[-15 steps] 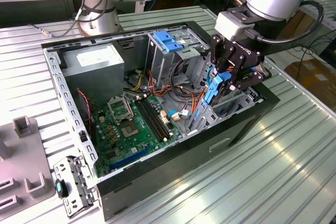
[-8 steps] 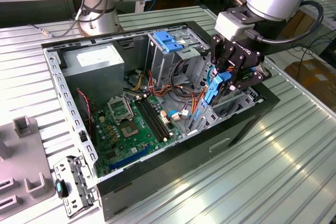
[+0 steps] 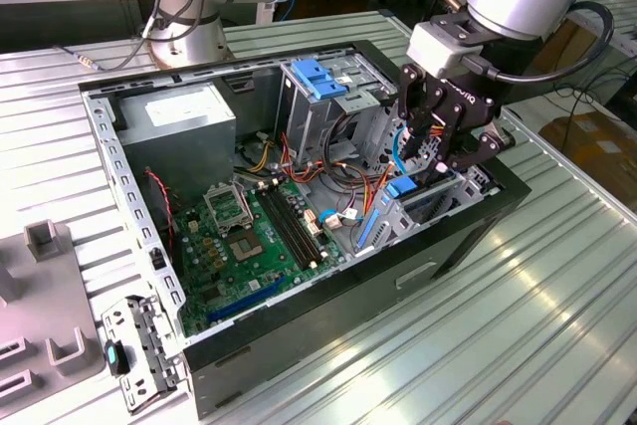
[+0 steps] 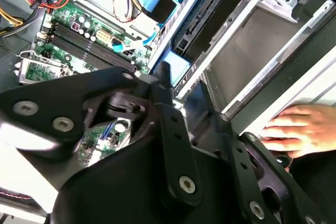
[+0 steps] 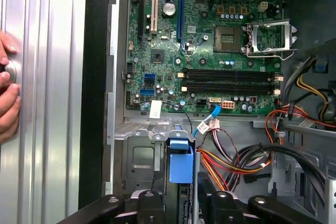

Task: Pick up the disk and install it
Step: 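Insert the disk into the insertion slot, then insert the first disk wire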

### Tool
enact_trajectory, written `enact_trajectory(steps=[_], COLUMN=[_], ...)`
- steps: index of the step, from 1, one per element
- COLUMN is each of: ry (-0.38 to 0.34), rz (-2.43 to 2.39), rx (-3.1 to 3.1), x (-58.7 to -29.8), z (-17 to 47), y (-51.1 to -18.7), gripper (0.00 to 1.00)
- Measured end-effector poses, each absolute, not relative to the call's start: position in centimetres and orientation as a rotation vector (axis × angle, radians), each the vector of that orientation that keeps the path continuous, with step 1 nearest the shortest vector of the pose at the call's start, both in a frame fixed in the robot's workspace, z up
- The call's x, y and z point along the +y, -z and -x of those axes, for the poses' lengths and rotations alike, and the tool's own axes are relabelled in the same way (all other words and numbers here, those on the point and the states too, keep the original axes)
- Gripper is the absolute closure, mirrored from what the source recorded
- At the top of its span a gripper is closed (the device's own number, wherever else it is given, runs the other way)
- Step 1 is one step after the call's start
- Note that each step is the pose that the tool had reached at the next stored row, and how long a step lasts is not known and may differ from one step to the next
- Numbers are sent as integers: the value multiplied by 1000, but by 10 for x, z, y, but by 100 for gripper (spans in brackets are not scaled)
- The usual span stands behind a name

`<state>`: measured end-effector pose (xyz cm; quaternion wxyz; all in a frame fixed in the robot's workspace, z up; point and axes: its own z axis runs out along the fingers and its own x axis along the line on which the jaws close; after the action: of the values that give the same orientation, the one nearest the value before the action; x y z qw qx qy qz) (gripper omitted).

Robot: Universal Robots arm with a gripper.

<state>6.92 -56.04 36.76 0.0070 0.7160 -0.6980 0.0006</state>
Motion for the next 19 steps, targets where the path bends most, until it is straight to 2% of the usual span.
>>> enact_trajectory(steps=[2,3,19], ry=[-2,-2,-4], rz=[-2239,-2239,-2240], rx=[-2183,-2183,-2183], x=[-560,-560,-560], z=[-69,-69,-82], y=[-368,-367,-366], gripper=[82,88,89])
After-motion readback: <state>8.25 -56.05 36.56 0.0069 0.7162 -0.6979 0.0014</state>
